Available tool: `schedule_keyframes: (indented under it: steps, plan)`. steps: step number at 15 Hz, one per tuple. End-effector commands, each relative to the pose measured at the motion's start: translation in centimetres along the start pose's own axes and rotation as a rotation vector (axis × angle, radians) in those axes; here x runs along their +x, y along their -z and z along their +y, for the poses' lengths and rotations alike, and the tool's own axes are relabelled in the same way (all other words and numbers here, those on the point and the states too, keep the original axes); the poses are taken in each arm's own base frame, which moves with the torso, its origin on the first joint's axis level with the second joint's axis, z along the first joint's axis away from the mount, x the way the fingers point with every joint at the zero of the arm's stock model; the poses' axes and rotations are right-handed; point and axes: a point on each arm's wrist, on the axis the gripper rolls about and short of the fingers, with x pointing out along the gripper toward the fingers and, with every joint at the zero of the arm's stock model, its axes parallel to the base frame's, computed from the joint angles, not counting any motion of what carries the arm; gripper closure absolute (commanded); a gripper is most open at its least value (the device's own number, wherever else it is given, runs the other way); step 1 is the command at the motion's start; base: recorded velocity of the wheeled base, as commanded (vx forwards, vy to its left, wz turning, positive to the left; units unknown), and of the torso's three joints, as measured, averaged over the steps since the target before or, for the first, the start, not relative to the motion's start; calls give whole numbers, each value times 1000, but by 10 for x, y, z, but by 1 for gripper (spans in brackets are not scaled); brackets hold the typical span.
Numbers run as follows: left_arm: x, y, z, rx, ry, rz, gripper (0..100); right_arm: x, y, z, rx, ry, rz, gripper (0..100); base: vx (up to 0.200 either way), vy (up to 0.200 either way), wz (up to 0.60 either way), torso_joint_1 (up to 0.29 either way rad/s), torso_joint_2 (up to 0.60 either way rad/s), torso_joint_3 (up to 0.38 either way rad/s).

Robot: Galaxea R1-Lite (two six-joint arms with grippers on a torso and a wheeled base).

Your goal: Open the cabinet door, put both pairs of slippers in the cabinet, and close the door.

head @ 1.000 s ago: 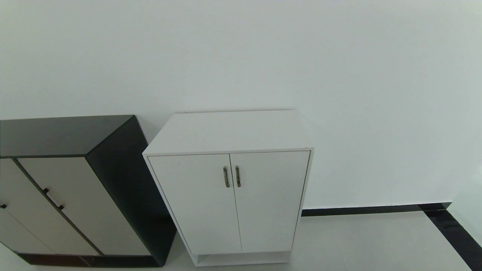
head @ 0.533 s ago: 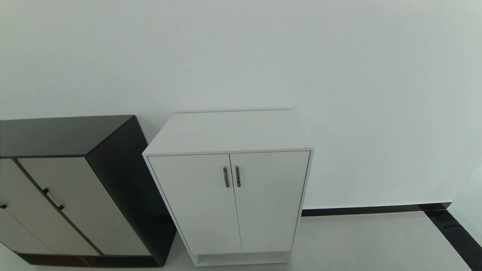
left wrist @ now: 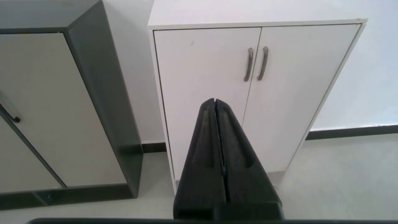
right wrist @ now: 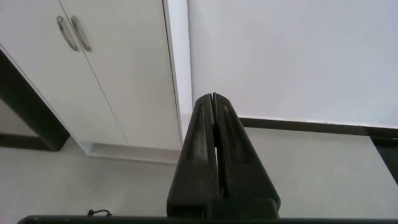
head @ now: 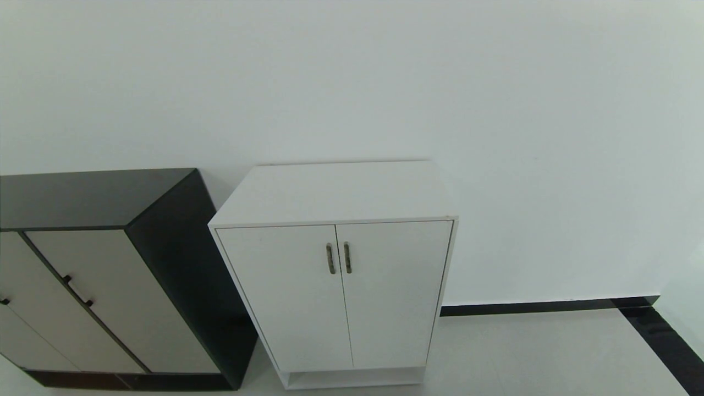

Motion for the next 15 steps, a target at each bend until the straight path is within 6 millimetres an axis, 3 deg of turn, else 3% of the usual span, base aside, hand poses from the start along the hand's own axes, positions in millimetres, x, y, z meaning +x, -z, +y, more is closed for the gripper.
schedule_keyframes:
  steps: [1, 15]
  plan:
    - [0, 0, 0, -1, 0, 0, 100, 0, 0, 0, 0, 24, -2, 100, 0, 0, 0, 0, 0, 0]
    - [0, 0, 0, -1, 0, 0, 100, -7, 2, 3, -17, 153, -94, 100, 0, 0, 0, 0, 0, 0]
